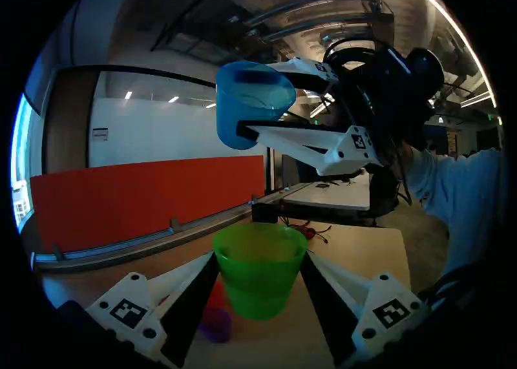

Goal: Pour water

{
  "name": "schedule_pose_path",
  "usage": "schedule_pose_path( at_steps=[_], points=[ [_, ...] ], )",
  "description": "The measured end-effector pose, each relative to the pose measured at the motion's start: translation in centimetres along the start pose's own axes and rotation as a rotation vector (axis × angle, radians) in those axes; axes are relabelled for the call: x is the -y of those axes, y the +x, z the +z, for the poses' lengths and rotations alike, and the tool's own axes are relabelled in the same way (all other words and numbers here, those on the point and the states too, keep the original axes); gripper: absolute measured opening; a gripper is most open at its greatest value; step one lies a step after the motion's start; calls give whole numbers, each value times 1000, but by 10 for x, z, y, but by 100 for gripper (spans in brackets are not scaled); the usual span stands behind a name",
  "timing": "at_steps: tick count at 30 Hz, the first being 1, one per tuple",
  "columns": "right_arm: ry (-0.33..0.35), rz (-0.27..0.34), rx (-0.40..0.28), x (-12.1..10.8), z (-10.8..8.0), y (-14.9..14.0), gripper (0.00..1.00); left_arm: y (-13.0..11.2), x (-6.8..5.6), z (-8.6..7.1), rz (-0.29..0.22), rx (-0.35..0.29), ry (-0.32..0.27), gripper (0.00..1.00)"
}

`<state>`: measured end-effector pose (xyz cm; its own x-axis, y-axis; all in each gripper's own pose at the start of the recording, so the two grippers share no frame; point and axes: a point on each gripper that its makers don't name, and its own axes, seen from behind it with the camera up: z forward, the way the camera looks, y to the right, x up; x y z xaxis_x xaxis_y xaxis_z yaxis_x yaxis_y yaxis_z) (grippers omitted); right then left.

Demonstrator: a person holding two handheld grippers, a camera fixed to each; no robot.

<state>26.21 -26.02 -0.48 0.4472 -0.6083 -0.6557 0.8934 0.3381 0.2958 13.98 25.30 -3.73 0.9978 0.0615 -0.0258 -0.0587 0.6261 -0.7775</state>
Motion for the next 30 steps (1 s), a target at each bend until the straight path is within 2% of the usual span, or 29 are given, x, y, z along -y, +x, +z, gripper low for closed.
schedule_pose_path(
  at_steps=[6,12,20,24,30],
  points=[
    [13,210,-24,7,-5,7,89,1,1,-1,8,-1,7,85],
    [30,463,-57,11,-13,20,89,3,3,-3,21,-4,14,85],
    [48,753,-90,3,-21,28,89,5,8,-6,37,-5,30,85],
    [62,852,-99,1,-26,28,89,6,10,-7,39,-8,36,85],
    [73,919,-79,-1,-29,22,89,8,13,-10,44,-13,52,85]
  ],
)
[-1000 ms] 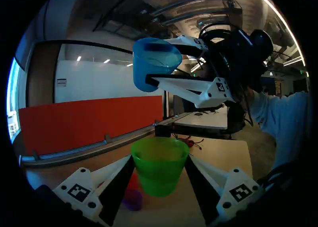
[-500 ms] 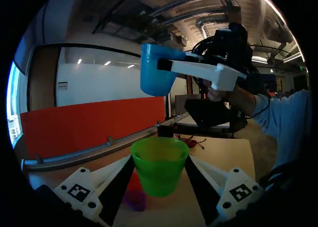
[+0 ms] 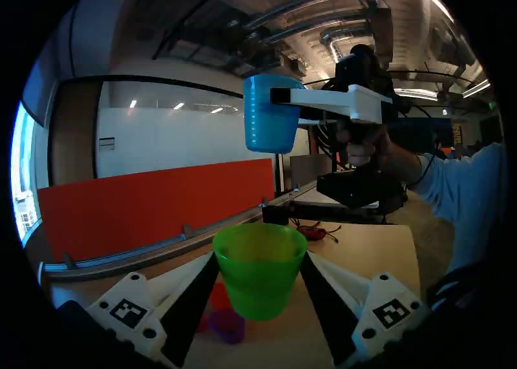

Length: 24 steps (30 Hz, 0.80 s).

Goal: Pour water

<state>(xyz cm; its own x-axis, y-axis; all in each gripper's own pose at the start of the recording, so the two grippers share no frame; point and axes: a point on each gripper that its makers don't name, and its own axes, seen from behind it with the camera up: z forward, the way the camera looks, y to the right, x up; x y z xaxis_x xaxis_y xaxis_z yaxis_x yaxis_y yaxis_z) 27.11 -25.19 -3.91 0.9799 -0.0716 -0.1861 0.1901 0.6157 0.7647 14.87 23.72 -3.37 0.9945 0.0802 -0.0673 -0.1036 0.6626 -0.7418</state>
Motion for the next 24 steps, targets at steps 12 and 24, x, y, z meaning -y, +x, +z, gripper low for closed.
schedule_pose_path(
  at_steps=[12,24],
  points=[
    [-36,30,28,-20,-14,-12,89,1,13,-8,6,-1,35,85],
    [-95,29,46,-45,-42,-28,89,0,34,-20,14,8,82,85]
  ],
)
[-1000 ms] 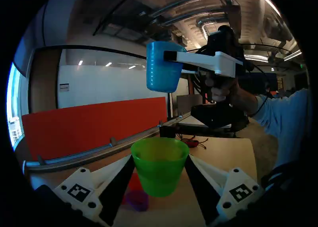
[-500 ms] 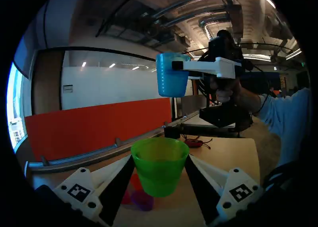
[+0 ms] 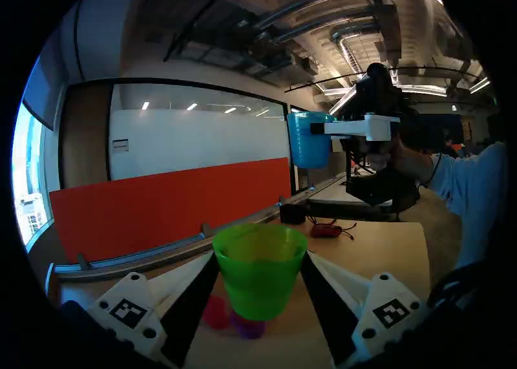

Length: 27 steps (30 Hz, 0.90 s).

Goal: Pour water

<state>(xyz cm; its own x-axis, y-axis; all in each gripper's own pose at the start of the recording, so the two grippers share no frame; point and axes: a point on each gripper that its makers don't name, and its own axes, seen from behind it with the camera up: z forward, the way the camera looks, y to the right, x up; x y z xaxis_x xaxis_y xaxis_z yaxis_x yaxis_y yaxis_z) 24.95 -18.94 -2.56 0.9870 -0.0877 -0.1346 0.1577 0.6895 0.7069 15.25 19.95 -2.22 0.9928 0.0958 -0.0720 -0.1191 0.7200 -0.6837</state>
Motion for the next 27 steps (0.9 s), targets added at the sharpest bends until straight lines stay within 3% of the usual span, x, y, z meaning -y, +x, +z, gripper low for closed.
schedule_pose_path(
  at_steps=[14,27],
  points=[
    [-21,28,-9,-15,-18,-20,89,-3,12,-11,13,16,27,85],
    [20,61,0,-5,-21,-47,89,-17,17,-19,17,46,39,85]
  ],
)
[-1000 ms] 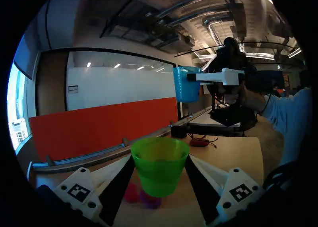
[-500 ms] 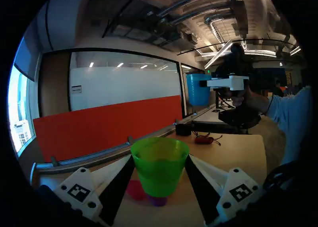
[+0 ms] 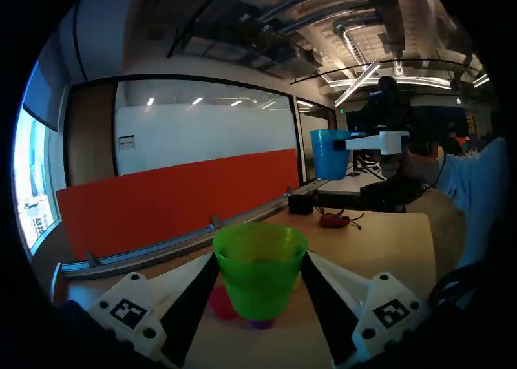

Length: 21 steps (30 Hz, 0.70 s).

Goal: Pour water

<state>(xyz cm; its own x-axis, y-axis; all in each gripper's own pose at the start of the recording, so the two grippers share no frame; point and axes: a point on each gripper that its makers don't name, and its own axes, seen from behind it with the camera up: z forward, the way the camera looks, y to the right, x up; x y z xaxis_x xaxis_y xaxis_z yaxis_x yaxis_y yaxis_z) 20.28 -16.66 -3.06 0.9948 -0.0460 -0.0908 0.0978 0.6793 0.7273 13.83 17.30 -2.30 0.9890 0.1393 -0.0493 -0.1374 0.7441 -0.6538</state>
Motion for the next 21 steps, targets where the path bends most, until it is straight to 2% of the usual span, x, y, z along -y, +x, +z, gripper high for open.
schedule_pose_path(
  at_steps=[21],
  points=[
    [40,-24,103,13,12,-65,89,-37,1,-4,-32,75,-13,85]
  ],
)
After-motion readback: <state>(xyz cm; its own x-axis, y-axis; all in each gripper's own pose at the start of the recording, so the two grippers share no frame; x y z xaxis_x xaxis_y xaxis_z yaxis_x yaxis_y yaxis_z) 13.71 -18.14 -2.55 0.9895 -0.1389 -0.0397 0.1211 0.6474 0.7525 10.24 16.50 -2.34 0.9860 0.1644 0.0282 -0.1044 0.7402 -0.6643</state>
